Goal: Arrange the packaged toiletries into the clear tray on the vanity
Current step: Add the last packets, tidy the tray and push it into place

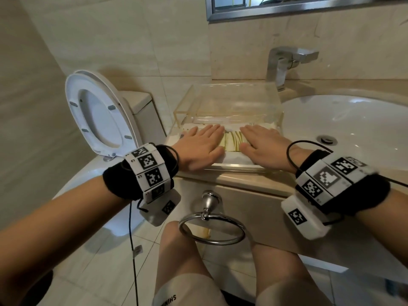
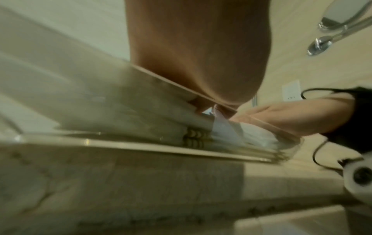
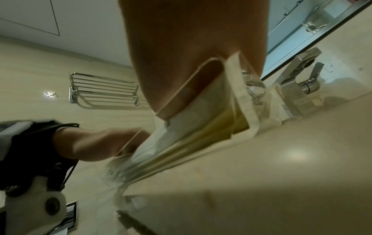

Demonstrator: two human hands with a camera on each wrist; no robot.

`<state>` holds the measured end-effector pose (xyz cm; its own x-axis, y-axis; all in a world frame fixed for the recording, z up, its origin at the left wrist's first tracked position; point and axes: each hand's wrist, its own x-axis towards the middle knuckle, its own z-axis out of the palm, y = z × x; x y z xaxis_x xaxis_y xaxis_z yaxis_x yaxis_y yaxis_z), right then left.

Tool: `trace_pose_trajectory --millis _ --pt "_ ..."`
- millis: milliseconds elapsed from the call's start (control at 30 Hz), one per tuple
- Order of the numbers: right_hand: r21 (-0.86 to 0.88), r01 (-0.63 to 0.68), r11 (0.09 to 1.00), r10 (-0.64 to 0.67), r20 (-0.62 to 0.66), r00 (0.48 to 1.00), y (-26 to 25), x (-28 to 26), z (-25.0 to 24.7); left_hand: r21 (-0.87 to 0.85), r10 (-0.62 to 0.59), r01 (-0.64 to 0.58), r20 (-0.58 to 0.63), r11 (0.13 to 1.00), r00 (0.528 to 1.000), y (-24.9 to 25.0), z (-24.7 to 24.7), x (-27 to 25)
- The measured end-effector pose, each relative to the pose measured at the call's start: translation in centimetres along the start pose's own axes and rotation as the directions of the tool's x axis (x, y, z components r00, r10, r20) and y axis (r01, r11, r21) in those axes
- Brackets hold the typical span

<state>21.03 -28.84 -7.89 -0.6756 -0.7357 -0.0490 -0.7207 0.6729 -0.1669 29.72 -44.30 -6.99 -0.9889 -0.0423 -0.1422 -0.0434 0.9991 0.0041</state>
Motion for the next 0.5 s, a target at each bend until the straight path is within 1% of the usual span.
trace_pose_trajectory --millis 100,133,233,300,367,500 --pt "0.039 -0.011 0.999 0.013 -0.041 0.999 0.1 -0.1 0.0 -0.057 -0.056 0.052 -0.064 0.997 0.996 -1.0 -0.8 0.3" --pt "0.052 -0.019 0.998 0.021 -0.046 0.999 0.2 -0.2 0.0 -0.064 -0.073 0.069 -0.068 0.996 0.995 -1.5 -1.1 0.4" --pt "0.090 -0.039 0.995 0.044 -0.055 0.998 0.0 -0.5 -0.2 -0.062 -0.060 0.059 -0.011 0.996 0.998 -2.9 -1.2 0.7" --pt "0.169 -0.054 0.984 0.065 -0.065 0.996 -0.2 -0.8 -0.5 -0.081 -0.034 0.035 0.016 0.996 0.999 -3.4 -1.1 0.8" --pt "0.243 -0.050 0.969 0.067 -0.065 0.996 -0.2 -1.1 -0.7 -0.135 -0.017 0.022 0.033 0.991 0.999 -3.6 -1.1 0.8" --pt "0.278 -0.063 0.958 0.070 -0.018 0.997 0.2 -1.1 -1.8 -0.239 -0.029 0.035 0.029 0.970 0.999 -3.7 -1.6 0.8"
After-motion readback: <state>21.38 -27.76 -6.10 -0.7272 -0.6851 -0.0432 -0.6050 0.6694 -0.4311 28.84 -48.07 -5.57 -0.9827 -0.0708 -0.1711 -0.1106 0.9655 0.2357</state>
